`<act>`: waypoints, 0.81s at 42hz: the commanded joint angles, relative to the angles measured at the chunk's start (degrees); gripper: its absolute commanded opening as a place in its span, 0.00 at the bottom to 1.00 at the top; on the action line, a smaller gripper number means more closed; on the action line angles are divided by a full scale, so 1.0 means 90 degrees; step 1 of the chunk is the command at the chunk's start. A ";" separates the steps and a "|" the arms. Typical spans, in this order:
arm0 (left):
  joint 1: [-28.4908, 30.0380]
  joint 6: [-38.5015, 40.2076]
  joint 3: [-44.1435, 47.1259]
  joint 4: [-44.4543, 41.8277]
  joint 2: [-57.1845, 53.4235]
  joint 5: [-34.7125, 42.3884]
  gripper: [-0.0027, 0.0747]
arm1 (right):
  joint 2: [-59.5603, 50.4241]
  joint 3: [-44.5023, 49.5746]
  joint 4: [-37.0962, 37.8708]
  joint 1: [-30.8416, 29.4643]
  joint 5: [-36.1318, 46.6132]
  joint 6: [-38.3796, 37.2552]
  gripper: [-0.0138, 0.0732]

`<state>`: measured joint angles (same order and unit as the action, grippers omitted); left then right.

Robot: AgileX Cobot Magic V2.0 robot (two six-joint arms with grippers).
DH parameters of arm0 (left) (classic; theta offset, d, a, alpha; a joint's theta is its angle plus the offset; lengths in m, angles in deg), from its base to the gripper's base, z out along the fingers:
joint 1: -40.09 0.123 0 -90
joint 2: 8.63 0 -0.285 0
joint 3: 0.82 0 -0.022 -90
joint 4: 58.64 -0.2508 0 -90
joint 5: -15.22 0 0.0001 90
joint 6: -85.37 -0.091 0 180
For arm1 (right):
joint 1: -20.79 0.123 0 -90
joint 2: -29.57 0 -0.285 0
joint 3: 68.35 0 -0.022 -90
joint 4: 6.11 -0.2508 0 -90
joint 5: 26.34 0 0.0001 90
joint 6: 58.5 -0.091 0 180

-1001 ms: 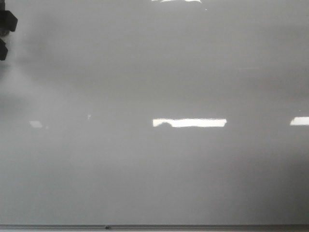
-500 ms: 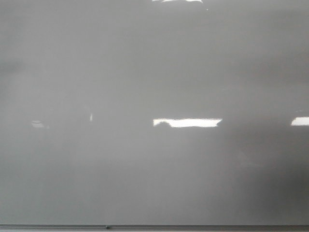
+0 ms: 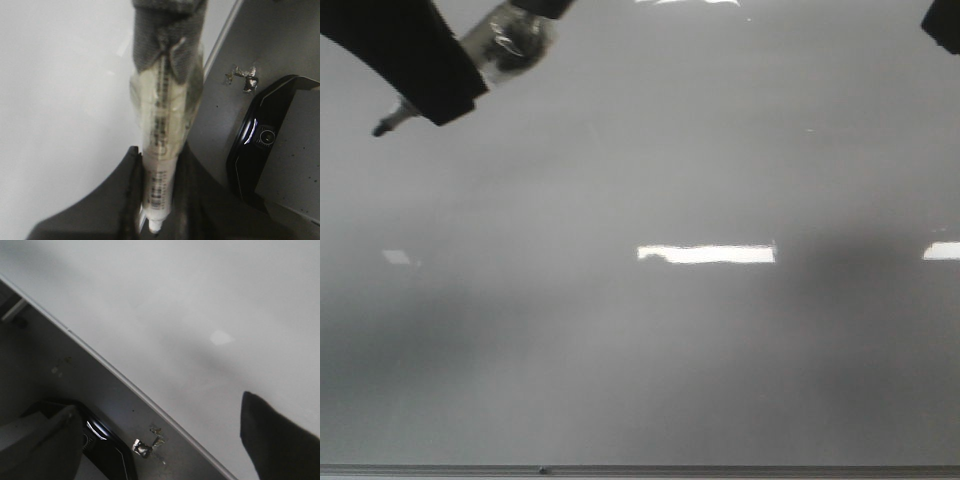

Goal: Write number 5 on whiteboard

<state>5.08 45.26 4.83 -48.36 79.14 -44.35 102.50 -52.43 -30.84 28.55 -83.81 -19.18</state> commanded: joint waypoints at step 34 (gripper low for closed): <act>-0.0851 -0.0789 -0.0417 0.0036 0.0371 0.0641 0.01 | 0.1146 -0.0800 -0.1364 0.2521 0.0996 0.2767 0.66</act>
<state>-2.13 38.13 3.00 -48.90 84.45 -41.11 114.32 -57.66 -40.38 51.09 -77.03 5.15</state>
